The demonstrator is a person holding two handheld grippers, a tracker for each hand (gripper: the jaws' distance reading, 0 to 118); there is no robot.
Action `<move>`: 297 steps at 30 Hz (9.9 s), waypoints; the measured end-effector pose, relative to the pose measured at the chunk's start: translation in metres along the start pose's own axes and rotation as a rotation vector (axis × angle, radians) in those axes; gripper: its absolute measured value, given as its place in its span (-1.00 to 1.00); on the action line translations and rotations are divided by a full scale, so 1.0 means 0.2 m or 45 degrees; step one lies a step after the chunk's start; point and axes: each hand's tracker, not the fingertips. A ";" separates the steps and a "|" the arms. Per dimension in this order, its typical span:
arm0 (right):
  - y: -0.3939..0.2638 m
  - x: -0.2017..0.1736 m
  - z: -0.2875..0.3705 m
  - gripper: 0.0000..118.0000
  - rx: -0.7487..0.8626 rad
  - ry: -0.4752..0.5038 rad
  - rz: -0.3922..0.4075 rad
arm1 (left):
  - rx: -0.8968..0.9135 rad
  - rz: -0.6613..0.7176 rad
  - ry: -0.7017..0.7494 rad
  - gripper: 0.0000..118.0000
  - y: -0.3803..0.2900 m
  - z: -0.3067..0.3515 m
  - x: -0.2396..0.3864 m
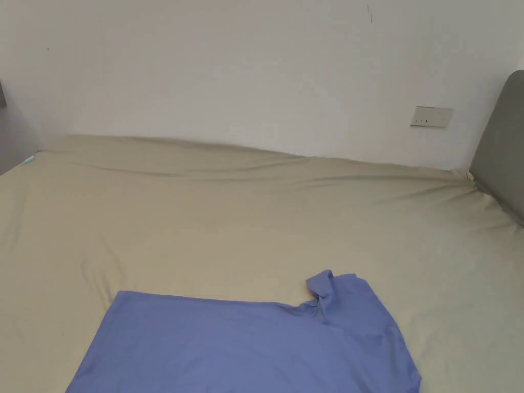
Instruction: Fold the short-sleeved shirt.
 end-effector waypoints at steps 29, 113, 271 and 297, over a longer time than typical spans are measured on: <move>0.82 -0.60 1.00 -0.97 1.379 -0.108 0.238 | 1.347 0.155 0.186 -1.00 0.93 1.01 0.48; 1.33 0.18 0.02 -0.92 0.698 -0.139 0.118 | 0.795 0.075 0.240 -1.00 0.99 0.33 -0.02; 0.46 -0.66 0.96 -0.96 1.276 -0.241 0.229 | 1.108 0.042 0.052 -1.00 0.56 0.96 0.46; 0.35 -0.32 0.72 -0.96 0.961 -0.349 0.123 | -0.027 0.316 -0.036 -0.15 -0.12 -0.16 0.06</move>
